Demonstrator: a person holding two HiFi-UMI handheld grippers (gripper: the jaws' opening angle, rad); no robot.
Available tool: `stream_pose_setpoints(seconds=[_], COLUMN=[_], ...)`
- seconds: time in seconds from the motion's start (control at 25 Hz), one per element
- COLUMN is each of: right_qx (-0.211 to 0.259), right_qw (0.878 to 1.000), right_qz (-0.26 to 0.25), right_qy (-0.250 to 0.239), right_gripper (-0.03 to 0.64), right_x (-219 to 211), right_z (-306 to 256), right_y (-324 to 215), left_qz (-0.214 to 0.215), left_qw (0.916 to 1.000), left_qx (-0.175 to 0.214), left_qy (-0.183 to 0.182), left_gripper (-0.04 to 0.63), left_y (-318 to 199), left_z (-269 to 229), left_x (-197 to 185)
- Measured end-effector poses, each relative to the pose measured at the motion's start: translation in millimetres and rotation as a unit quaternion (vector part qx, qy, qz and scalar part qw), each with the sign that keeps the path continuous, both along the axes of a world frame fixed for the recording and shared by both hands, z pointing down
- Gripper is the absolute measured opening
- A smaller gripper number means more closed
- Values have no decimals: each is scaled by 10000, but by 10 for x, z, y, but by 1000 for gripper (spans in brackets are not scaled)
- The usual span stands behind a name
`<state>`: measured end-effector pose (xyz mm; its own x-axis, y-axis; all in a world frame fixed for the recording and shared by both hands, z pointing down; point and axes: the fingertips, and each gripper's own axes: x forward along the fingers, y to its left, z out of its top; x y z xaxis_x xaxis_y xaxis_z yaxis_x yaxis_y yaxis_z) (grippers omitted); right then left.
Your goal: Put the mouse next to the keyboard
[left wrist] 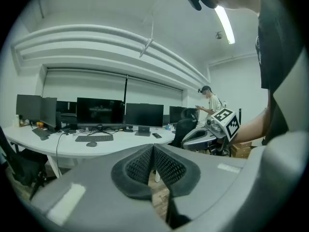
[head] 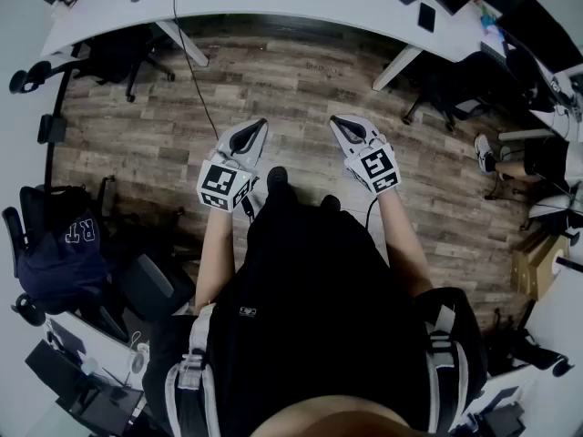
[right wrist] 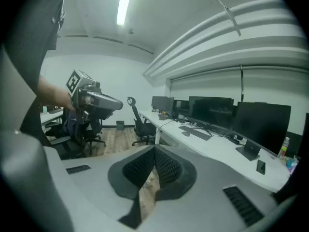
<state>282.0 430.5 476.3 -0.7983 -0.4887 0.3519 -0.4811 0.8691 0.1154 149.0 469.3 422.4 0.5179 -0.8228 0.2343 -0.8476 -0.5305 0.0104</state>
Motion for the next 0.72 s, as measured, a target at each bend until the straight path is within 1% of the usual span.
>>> stream_pose_setpoints(seconds=[0.32, 0.48, 0.72], right_qx=[4, 112, 50], right_qw=[9997, 9987, 9972], right_qz=[250, 476, 730], right_qy=[78, 131, 151], right_gripper=[2, 3, 7], right_x=[-458, -566, -698], right_z=[11, 49, 131], right_y=[-278, -425, -598], left_qz=[296, 380, 520], left_qw=[9995, 9992, 9986], left_qx=[-16, -53, -94], left_qy=[65, 82, 58], left_gripper=[0, 0, 0], left_y=[-352, -485, -611], left_z=[52, 127, 177], left_x=[-423, -615, -825])
